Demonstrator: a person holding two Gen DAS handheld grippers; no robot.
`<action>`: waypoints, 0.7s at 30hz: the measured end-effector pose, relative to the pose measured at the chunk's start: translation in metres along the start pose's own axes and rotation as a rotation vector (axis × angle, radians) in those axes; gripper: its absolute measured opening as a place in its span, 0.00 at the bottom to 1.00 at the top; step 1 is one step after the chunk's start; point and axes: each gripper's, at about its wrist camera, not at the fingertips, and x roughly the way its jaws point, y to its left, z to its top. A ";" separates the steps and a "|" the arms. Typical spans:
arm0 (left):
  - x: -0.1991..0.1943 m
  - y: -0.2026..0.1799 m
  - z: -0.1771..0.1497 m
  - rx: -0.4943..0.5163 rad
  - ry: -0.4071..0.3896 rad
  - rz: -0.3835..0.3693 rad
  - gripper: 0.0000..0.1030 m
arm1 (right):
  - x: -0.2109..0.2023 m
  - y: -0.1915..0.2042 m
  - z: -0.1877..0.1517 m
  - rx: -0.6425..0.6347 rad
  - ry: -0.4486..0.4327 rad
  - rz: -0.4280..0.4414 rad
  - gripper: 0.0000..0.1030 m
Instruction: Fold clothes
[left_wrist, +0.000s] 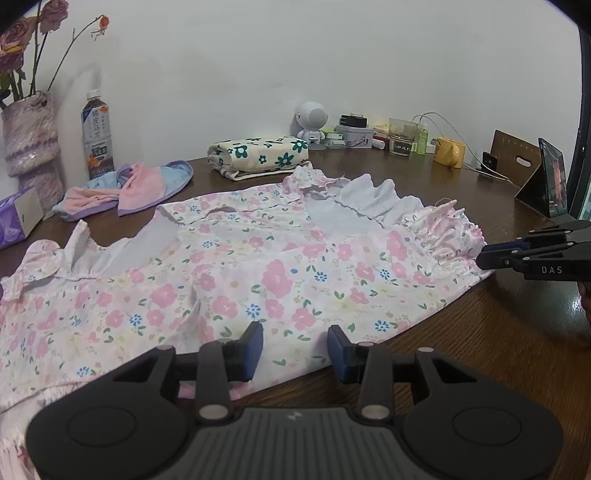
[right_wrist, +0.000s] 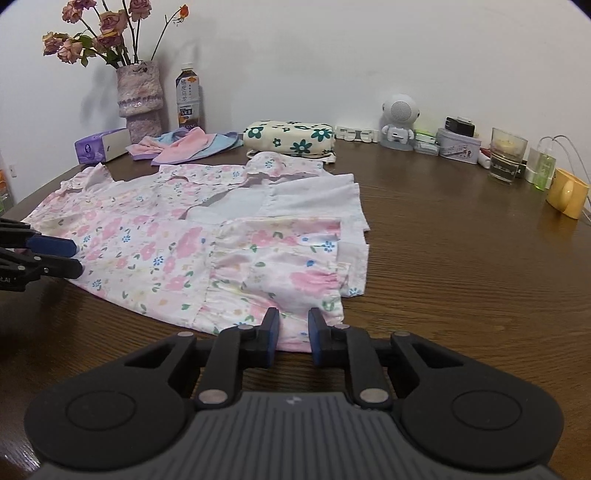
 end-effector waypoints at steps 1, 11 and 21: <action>0.000 0.000 0.000 0.001 0.000 0.002 0.36 | -0.001 0.000 0.000 -0.003 -0.001 -0.010 0.15; 0.001 -0.003 -0.001 0.004 0.001 0.015 0.36 | -0.017 0.048 0.024 -0.045 -0.080 0.172 0.16; -0.004 -0.031 0.013 0.048 -0.038 -0.011 0.37 | 0.018 0.071 0.013 -0.077 0.011 0.159 0.16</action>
